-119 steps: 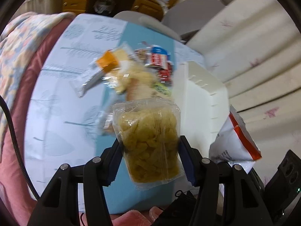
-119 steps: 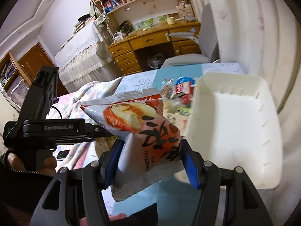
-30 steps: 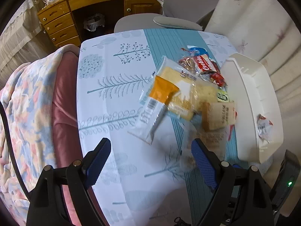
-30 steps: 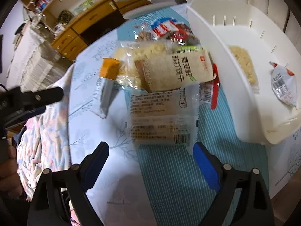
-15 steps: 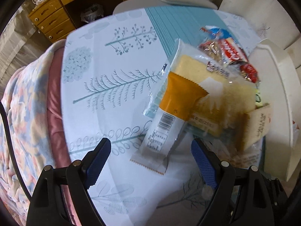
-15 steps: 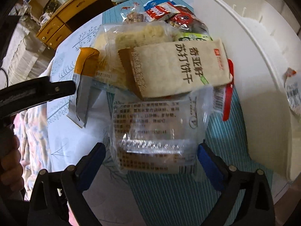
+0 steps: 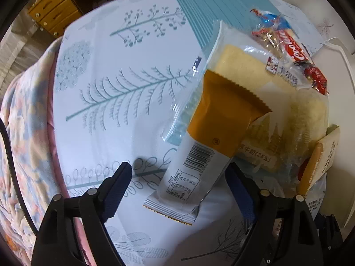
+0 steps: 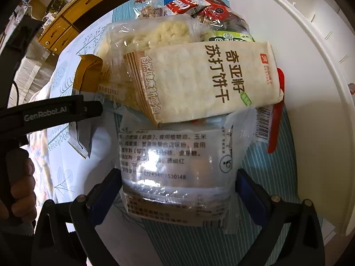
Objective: Organize snacks
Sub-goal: 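Grasp the orange-and-white wafer bar with the left gripper while the right lifts the bread pack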
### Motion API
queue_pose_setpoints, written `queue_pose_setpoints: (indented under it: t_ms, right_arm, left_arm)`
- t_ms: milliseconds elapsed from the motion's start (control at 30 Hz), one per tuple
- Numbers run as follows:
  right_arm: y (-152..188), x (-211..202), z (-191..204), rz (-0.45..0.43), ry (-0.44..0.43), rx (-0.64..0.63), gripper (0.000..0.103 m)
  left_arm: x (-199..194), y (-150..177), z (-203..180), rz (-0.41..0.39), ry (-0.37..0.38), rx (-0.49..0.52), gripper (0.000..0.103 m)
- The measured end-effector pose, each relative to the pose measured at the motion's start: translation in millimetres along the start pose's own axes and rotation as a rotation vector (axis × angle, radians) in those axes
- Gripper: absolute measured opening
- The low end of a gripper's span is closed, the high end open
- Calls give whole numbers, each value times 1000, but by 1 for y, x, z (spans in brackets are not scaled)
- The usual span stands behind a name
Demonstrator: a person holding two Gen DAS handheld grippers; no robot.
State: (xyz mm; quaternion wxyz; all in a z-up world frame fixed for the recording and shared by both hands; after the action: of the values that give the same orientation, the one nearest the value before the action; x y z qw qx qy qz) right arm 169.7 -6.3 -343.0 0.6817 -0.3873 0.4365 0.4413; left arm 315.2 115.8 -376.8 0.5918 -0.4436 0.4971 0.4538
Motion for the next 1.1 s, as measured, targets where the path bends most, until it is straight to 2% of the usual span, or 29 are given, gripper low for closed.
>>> queue_pose_setpoints:
  t_ms: [133,200,233,300,500,667,733,1100]
  right_arm:
    - [2,-1,1,10,-2,-8,95]
    - [0,-1,6,13,-10,-16,87]
    - [1,-2,7,15,-8,-26,86]
    - [3,-1,12,29,5,-44,84]
    - [17,1,13,92,-7,-1,83]
    - [31,0,10,168,-76,66,82]
    - [36,-3,7,188,-74,93,82]
    - [66,-33,2,242,-135,208,82]
  left_arm:
    - [4,1,0,3,5,-20,70]
    - [5,3,2,2,-3,-16,64]
    - [4,2,4,0,-2,-18,61]
    - [3,4,8,-9,-4,-30,46]
    - [-1,21,10,44,9,-60,42]
    - [-8,44,16,68,16,-69,41]
    - [-15,57,18,71,21,-57,41]
    - [-56,116,28,100,56,-55,41]
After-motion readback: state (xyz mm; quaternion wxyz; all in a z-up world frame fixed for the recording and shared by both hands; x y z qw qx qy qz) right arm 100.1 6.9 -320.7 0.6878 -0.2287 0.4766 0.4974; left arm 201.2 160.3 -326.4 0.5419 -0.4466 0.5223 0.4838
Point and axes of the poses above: each gripper's, at about its wrist camera, not at the fingertips, and x roughly the way its jaws point, z to its left, y to its underside, the point moved 6 cm from there along x, roughly the way its jaws point, and after that the axes turned 7 degrees about -y, right-handed, at the moved point
